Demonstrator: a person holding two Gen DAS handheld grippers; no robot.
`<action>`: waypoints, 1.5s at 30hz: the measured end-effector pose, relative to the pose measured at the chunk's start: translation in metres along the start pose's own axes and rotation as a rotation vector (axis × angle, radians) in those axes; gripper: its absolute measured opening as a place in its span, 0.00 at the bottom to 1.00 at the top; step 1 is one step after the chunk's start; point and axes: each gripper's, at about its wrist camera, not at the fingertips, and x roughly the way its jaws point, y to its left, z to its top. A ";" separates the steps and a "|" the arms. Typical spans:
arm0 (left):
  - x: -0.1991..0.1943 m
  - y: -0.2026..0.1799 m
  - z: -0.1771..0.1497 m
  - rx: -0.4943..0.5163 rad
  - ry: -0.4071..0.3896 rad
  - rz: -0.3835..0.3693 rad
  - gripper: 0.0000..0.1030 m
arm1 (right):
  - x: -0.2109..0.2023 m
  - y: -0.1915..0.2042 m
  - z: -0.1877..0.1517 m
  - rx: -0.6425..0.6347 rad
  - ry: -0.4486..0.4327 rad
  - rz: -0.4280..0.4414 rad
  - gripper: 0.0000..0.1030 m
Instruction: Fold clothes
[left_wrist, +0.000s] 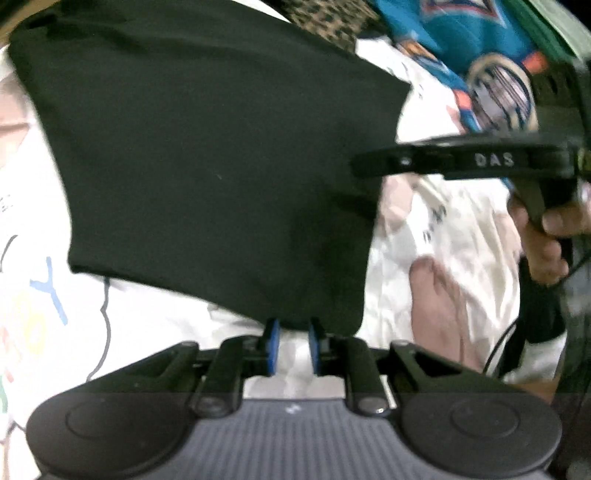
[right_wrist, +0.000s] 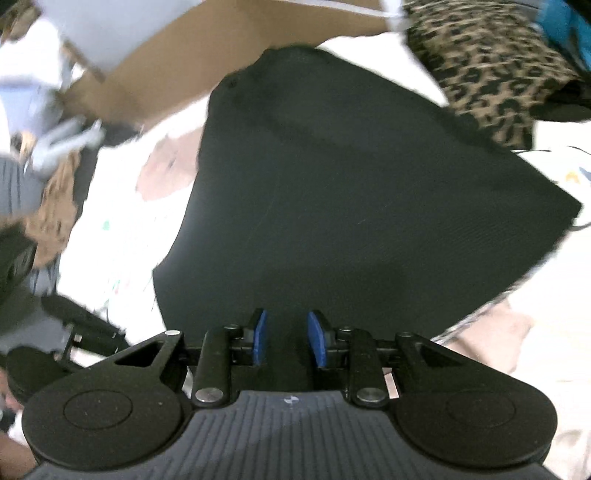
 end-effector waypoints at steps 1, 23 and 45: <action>-0.002 0.000 -0.001 -0.034 -0.014 0.007 0.26 | -0.003 -0.008 0.004 0.020 -0.017 -0.006 0.31; 0.021 0.044 -0.090 -0.871 -0.273 -0.255 0.40 | -0.014 -0.066 0.006 0.214 -0.135 -0.029 0.31; 0.078 0.045 -0.123 -1.094 -0.402 -0.529 0.49 | -0.007 -0.072 -0.003 0.229 -0.111 -0.039 0.31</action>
